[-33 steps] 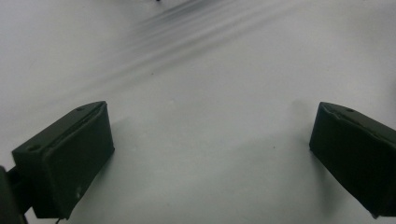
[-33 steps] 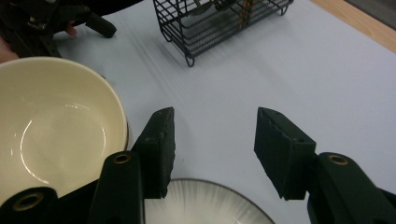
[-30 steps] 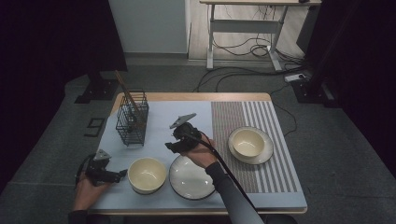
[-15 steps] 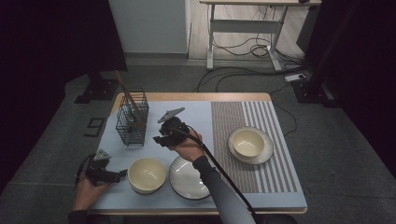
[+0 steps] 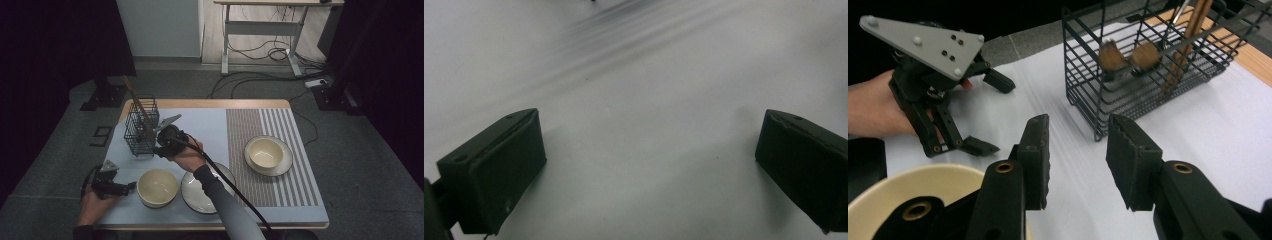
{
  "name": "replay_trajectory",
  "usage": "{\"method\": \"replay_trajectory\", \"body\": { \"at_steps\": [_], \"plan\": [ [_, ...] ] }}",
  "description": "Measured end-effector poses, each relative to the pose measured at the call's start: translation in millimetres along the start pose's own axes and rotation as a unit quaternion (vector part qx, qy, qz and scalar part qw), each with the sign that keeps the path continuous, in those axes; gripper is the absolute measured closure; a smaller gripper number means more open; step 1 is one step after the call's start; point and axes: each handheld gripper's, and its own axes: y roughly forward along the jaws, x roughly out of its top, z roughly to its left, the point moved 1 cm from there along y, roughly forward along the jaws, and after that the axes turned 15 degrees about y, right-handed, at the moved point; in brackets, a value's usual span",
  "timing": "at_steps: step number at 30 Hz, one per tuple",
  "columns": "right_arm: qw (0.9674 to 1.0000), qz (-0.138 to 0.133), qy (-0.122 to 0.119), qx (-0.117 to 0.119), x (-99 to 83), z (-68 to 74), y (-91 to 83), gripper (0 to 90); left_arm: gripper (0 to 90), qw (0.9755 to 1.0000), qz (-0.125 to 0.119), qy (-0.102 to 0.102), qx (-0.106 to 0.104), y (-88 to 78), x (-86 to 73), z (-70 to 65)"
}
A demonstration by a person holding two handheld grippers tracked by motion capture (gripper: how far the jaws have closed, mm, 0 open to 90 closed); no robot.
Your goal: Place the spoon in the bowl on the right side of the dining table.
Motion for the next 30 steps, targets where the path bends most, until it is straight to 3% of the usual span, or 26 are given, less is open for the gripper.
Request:
{"method": "replay_trajectory", "body": {
  "at_steps": [14,30],
  "plan": [
    [0.9997,-0.005,0.010,0.020,15.0,8.3,14.2,60.8,0.0,1.0000,0.000,0.000,0.000,0.0,0.0,-0.2],
    [0.9996,-0.016,0.023,-0.003,24.3,-0.7,26.1,61.0,0.0,1.0000,0.000,0.000,-0.001,-0.1,0.0,-0.2]
  ]
}}
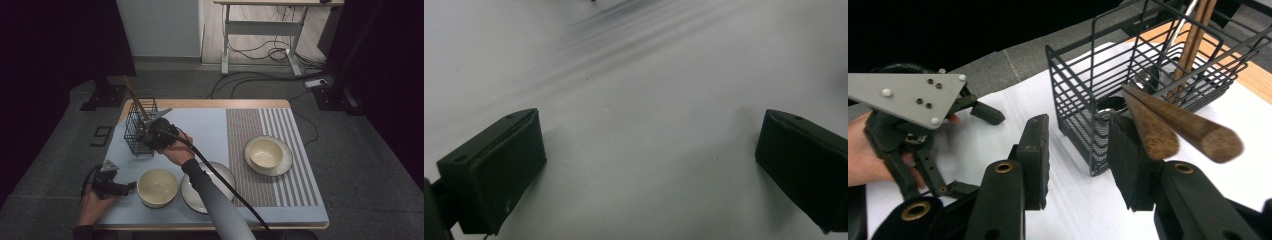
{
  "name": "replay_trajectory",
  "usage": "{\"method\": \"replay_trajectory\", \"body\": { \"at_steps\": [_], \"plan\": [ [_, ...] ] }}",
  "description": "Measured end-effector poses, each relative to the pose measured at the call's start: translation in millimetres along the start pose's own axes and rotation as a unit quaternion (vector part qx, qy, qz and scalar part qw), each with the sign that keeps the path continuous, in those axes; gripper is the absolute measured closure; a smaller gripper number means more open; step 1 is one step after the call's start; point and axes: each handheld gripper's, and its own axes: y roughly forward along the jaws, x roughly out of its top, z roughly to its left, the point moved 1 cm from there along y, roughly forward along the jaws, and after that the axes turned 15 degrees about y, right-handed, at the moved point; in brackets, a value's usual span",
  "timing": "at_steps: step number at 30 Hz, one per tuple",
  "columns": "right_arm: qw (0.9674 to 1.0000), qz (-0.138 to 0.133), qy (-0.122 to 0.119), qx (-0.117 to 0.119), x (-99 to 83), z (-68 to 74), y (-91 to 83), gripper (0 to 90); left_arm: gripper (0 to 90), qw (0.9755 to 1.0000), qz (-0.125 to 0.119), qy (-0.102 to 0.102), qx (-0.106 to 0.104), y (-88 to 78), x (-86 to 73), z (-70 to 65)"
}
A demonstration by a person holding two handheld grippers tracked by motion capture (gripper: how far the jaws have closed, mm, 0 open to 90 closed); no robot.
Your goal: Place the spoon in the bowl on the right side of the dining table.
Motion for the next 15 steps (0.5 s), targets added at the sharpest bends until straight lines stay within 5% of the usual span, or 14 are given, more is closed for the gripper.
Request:
{"method": "replay_trajectory", "body": {
  "at_steps": [15],
  "plan": [
    [0.9997,-0.002,-0.011,-0.020,7.4,-4.8,16.4,66.1,0.0,1.0000,0.000,0.000,0.001,0.1,0.0,0.0]
  ]
}}
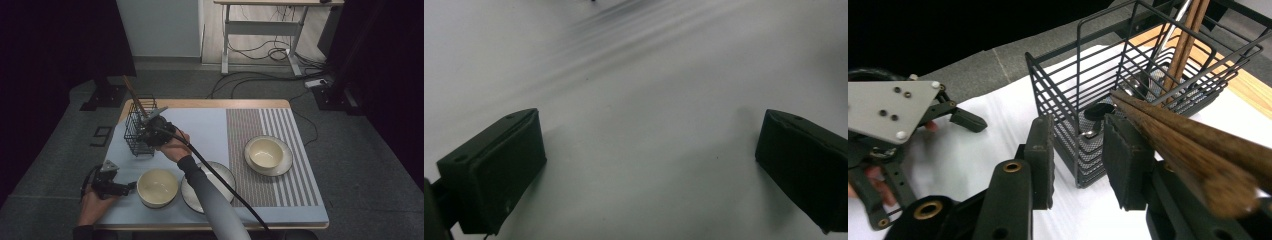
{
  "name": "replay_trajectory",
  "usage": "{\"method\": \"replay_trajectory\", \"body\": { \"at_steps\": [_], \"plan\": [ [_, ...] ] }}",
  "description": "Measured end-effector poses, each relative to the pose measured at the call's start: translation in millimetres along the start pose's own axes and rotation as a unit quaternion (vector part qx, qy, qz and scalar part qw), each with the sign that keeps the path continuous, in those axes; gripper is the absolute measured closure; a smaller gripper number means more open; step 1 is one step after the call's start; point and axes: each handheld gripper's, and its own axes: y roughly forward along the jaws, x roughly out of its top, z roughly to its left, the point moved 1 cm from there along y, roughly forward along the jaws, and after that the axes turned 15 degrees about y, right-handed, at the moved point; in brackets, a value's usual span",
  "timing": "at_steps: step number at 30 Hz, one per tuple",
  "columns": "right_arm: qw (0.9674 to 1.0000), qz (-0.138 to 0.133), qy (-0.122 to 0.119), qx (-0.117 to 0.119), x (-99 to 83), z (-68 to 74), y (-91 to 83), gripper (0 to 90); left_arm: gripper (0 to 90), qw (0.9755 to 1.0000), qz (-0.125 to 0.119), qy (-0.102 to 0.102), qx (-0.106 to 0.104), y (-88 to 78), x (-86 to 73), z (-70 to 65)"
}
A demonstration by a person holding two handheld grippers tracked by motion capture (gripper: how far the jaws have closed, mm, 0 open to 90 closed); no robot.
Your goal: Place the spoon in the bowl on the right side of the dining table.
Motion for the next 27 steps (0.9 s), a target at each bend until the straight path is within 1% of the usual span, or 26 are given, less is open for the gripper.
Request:
{"method": "replay_trajectory", "body": {
  "at_steps": [5,9,16,27],
  "plan": [
    [0.9999,0.000,0.005,-0.010,-0.1,-2.6,5.8,71.2,0.0,1.0000,0.000,0.000,0.000,0.0,0.0,0.1],
    [0.9999,-0.002,0.005,-0.011,-0.4,-4.2,6.7,76.9,0.0,1.0000,0.000,0.000,0.000,0.0,0.0,0.1],
    [0.9996,-0.009,-0.003,-0.027,1.7,-5.0,1.9,80.1,0.0,1.0000,0.000,0.000,0.000,0.0,0.0,0.1],
    [0.9991,-0.024,-0.007,-0.035,4.6,-5.8,-4.3,84.9,0.0,1.0000,0.000,0.001,0.000,0.0,0.0,0.1]
  ]
}}
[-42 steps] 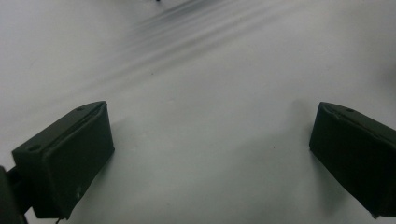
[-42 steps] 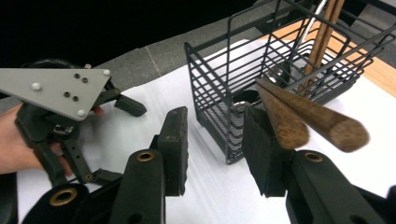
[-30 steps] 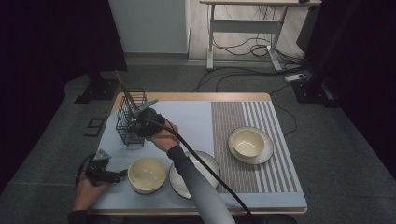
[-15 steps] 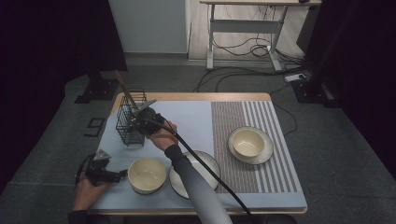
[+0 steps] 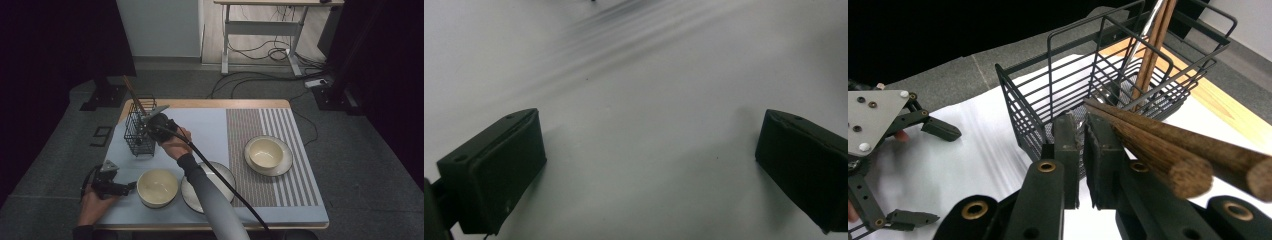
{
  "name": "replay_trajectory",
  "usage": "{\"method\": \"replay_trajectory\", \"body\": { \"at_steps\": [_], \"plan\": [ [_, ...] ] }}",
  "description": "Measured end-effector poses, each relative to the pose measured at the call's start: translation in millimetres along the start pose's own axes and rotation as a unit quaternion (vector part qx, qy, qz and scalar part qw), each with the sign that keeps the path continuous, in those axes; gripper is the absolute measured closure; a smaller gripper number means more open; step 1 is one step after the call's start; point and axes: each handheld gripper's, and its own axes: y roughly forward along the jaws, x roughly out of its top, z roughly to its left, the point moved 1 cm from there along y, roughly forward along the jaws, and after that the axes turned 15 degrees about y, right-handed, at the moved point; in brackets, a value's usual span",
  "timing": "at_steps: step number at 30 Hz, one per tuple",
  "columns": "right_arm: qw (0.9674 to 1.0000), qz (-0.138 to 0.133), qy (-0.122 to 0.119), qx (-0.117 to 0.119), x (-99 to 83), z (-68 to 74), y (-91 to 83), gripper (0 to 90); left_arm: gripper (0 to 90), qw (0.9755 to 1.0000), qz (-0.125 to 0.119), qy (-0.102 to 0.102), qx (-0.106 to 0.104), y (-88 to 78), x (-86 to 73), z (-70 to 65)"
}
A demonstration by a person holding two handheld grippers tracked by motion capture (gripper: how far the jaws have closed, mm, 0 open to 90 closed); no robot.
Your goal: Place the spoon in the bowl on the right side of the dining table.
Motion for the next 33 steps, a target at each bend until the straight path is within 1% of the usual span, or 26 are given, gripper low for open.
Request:
{"method": "replay_trajectory", "body": {
  "at_steps": [5,7,13,15,20,26,33],
  "plan": [
    [1.0000,-0.007,0.001,-0.005,0.3,-0.8,-1.4,87.4,0.0,1.0000,0.000,0.000,0.000,0.0,0.0,0.0],
    [0.9999,-0.011,-0.001,-0.012,0.7,-0.7,-3.1,88.5,0.0,1.0000,0.000,0.000,0.000,0.0,0.0,0.0],
    [0.9996,-0.016,-0.012,-0.018,0.5,1.5,-7.5,89.0,0.0,1.0000,0.000,0.000,0.000,0.0,0.0,-0.1],
    [0.9997,-0.015,-0.012,-0.014,0.5,2.4,-9.7,89.0,0.0,1.0000,0.000,0.000,0.000,0.0,0.0,0.1],
    [0.9996,-0.017,-0.017,-0.013,0.8,3.0,-17.4,89.0,0.0,1.0000,0.000,-0.001,0.000,0.0,0.1,-0.1],
    [0.9995,-0.020,-0.022,-0.008,1.8,3.4,-30.6,89.0,0.0,1.0000,0.001,0.000,0.000,-0.1,0.1,-0.2],
    [0.9994,-0.019,-0.026,-0.007,0.1,2.0,-44.4,88.9,0.0,1.0000,0.000,-0.001,0.000,0.1,0.1,-0.3]
  ]
}}
